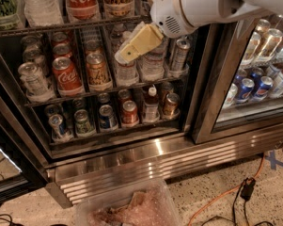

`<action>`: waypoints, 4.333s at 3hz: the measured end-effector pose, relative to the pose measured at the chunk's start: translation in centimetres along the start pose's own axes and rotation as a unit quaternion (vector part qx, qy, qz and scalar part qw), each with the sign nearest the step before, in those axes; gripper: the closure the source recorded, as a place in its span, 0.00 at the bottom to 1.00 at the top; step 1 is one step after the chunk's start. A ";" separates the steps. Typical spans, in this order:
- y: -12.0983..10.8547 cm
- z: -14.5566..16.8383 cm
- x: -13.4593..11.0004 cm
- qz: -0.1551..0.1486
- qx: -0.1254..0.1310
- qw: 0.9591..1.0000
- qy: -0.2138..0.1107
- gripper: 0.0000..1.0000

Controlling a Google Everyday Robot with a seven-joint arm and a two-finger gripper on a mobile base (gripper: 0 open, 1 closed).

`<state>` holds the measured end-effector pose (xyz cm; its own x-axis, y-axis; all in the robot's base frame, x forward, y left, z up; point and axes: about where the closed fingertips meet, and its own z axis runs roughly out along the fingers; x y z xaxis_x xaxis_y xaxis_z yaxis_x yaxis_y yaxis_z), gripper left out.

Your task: Pick orange can from top shelf of fridge

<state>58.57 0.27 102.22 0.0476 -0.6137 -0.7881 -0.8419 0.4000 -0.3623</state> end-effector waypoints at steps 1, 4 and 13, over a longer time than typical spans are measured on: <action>-0.3 2.4 -2.1 0.006 0.004 0.999 -0.031 0.00; -0.9 3.6 -2.4 0.058 0.027 0.994 -0.084 0.00; -8.8 8.8 -5.2 0.106 0.136 0.959 -0.223 0.00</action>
Offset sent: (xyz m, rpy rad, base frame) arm 0.0136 0.0255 0.0052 0.0545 -0.0201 0.0094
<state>70.49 5.91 105.11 0.1677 -0.1706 -0.9710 -0.6893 0.6838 -0.2392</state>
